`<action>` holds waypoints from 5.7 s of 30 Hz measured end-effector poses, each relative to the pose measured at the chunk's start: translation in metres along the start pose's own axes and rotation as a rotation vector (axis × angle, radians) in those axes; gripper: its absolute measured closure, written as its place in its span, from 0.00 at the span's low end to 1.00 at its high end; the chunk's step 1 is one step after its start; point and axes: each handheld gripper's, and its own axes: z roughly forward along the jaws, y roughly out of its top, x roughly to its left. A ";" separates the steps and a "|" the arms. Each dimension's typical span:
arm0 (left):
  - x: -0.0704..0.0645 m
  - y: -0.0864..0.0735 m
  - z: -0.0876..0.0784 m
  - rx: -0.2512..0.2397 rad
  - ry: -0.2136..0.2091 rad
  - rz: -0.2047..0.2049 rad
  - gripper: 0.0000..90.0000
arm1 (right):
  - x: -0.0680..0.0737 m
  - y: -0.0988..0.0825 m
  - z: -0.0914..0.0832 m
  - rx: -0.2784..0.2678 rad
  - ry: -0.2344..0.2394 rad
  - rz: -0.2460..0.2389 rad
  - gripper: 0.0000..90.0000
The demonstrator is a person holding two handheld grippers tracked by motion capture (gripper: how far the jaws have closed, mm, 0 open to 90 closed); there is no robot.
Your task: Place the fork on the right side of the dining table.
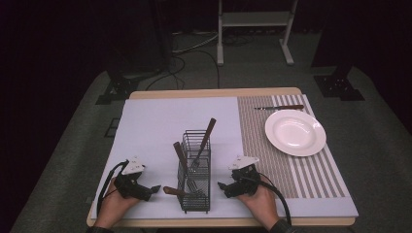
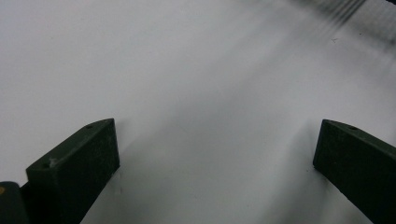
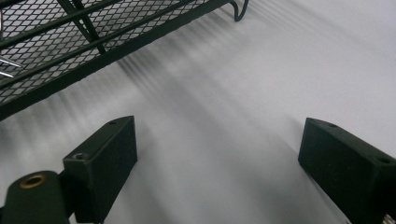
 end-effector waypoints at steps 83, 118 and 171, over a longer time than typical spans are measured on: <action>-0.001 0.000 0.000 0.000 0.004 -0.002 0.00 | -0.038 0.061 -0.048 -0.083 0.092 0.086 0.14; -0.001 0.000 0.000 -0.001 0.003 -0.002 0.00 | -0.048 0.122 -0.056 -0.232 0.141 0.072 0.15; -0.001 0.000 0.000 -0.001 0.004 0.000 0.00 | -0.044 0.126 -0.067 -0.344 0.294 0.090 0.84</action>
